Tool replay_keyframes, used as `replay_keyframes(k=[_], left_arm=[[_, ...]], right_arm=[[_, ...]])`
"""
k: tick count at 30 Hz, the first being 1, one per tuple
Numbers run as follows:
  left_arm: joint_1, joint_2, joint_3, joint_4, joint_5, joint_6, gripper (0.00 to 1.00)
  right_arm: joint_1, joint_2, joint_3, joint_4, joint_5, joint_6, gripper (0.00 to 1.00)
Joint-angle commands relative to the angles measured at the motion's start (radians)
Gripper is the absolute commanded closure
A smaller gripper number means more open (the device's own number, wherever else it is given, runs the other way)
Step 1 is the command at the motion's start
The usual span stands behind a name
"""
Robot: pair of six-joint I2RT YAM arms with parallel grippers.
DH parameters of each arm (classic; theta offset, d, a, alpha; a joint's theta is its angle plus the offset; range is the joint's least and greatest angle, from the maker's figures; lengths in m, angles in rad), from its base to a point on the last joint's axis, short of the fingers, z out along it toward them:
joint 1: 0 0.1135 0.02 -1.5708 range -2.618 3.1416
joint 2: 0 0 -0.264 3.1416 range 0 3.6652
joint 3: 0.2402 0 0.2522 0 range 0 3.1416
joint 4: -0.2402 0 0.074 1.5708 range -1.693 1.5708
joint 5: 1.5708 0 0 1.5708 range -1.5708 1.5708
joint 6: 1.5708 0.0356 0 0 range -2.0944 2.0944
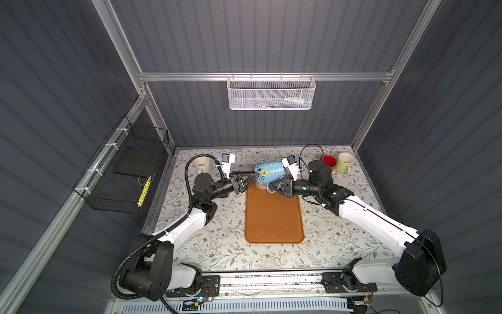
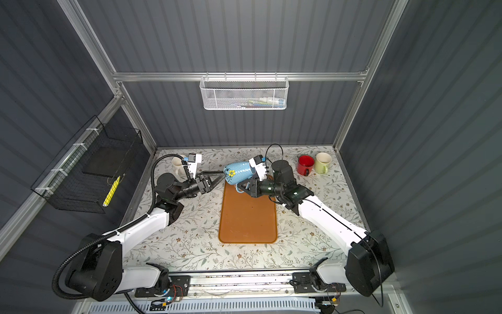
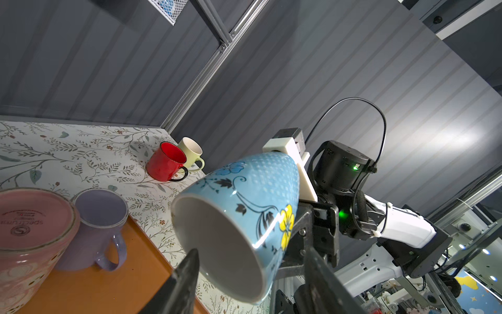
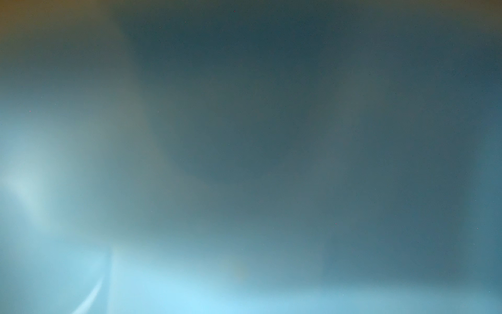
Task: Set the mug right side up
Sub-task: 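Close the left gripper on the light-blue mug beside the right gripper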
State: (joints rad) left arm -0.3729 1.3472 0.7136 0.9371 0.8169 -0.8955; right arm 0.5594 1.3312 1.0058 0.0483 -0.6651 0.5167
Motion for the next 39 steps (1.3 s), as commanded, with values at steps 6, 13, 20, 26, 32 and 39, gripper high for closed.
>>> replay_keyframes(k=[6,13,20,26,32,39], left_arm=[[-0.027,0.071,0.024,0.175,0.028,-0.097,0.42],[-0.058,0.108,0.051,0.237,0.031,-0.142,0.44],[-0.082,0.116,0.065,0.263,0.028,-0.155,0.48],[-0.085,0.13,0.069,0.31,0.034,-0.181,0.56],[-0.087,0.145,0.072,0.363,0.047,-0.213,0.65],[-0.092,0.168,0.089,0.413,0.062,-0.247,0.71]], right_arm=[[0.0,0.008,0.013,0.115,-0.057,-0.004,1.0],[0.0,0.027,0.011,0.138,-0.08,0.004,1.0],[0.0,0.04,0.013,0.163,-0.106,0.009,1.0],[0.001,0.044,0.014,0.163,-0.131,0.007,1.0],[0.006,0.055,0.009,0.176,-0.16,0.015,1.0],[0.01,0.071,0.022,0.182,-0.181,0.01,1.0]])
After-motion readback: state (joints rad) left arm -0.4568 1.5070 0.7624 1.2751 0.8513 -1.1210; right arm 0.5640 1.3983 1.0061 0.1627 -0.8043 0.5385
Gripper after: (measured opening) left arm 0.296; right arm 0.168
